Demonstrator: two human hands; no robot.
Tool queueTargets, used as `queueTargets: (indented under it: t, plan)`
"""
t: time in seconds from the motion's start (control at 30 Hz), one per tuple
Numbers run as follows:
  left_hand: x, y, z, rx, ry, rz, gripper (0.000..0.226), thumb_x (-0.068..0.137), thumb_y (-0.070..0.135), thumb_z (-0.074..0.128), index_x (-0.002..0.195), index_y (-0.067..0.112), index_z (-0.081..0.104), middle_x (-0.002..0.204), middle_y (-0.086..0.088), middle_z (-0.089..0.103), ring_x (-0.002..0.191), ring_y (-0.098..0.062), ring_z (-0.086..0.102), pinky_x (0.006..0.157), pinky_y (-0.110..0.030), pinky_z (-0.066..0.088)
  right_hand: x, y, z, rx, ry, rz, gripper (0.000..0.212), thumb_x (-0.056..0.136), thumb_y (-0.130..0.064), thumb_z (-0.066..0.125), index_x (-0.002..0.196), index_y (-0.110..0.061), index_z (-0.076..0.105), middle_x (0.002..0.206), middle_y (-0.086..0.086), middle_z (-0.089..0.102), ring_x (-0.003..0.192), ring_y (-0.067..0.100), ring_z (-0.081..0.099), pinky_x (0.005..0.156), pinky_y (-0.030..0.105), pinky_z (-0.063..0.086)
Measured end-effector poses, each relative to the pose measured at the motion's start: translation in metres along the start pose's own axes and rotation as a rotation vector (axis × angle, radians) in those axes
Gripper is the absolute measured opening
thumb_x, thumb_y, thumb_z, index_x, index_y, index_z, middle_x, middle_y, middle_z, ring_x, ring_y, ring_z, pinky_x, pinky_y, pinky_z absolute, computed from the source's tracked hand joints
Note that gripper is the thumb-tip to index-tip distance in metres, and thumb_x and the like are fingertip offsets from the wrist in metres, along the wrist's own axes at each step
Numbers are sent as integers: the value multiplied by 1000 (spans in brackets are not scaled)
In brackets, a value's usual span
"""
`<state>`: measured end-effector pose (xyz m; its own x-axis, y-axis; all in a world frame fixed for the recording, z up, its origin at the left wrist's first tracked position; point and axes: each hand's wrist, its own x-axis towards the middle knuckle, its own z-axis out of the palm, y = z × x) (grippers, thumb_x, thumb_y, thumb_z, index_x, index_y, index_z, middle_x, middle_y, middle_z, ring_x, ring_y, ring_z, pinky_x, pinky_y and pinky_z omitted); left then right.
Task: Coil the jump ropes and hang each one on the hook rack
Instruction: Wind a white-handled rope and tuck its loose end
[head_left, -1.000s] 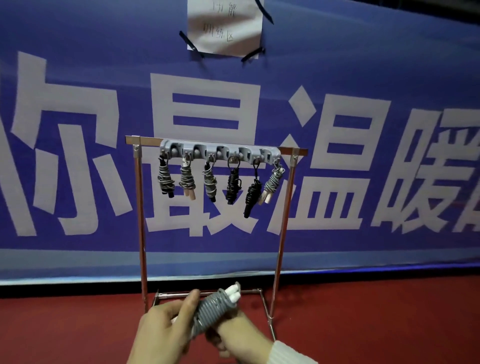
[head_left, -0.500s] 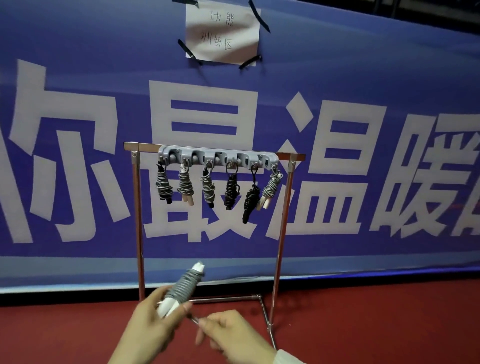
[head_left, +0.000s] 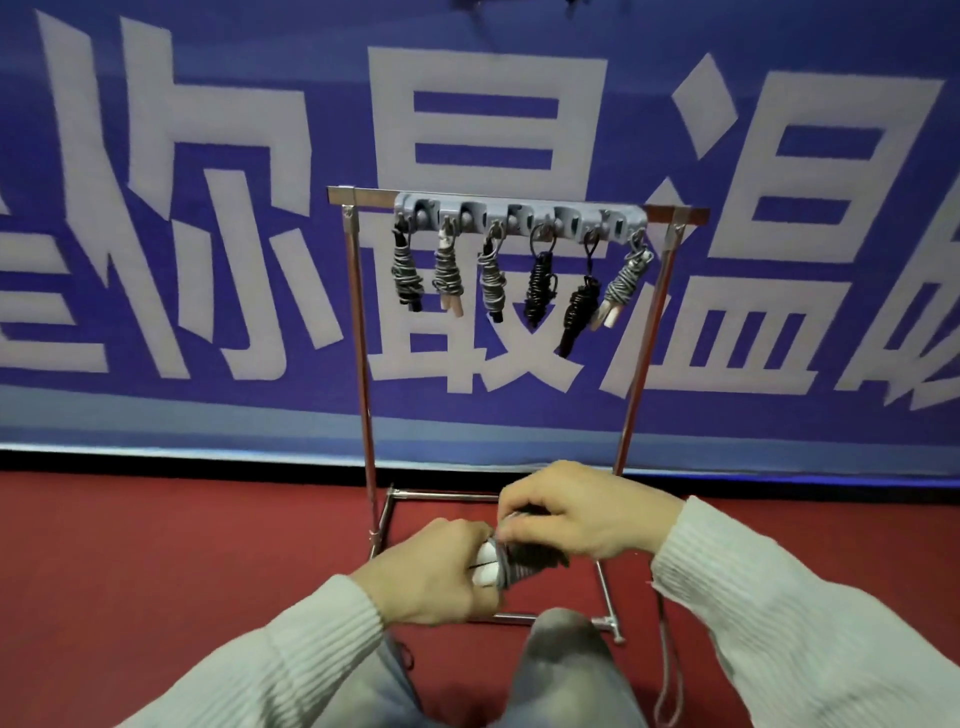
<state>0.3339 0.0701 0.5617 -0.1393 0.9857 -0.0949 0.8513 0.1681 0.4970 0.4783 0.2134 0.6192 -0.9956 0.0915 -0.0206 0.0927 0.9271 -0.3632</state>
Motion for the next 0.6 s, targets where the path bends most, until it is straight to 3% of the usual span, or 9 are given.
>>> queueTargets:
  t: [0.07,0.17,0.27,0.33,0.43,0.53,0.6]
  plan:
    - [-1,7,3,91,-13,15,42,75,52,75,89,15,62,69,0,60,68,-20,59,66,-36,49,10,0,4,11,-36,-19,19,97,-43,64,93,-26,71,82,-12,68,79,8,61,77,35,51]
    - [-10,21,3,101,26,13,52,75,58,82,65,20,47,56,6,43,49,-12,39,52,-28,29,18,10,4,271,-43,16,19,91,-37,74,82,-21,72,75,-5,68,72,12,60,73,33,48]
    - [-23,22,1,-158,82,79,34,70,53,88,71,38,57,61,11,58,54,-3,49,55,-17,35,18,20,22,585,-14,71,17,92,-26,74,75,-27,72,73,-9,68,69,6,60,71,27,49]
    - [-32,23,0,-396,101,100,28,68,39,93,72,42,66,64,19,62,59,5,51,60,-15,40,18,22,46,843,1,143,21,90,-27,70,70,-30,72,65,-9,62,57,6,53,57,27,44]
    - [-36,22,-2,-636,177,98,23,72,23,93,78,27,72,63,16,59,58,1,48,59,-18,39,10,22,76,1229,25,255,20,94,-31,62,77,-20,59,55,-5,38,43,4,28,41,23,20]
    - [-28,11,1,-788,355,-67,30,75,24,90,89,7,70,59,6,53,49,-11,40,48,-24,33,-3,8,83,1214,78,333,32,107,-32,48,79,-24,60,57,-3,30,42,4,17,39,20,9]
    - [-22,3,5,-805,439,-144,34,79,30,87,85,3,67,53,4,53,45,-12,36,45,-24,30,-4,-1,86,1149,114,329,33,108,-34,45,84,-25,66,58,-3,30,44,5,17,39,19,11]
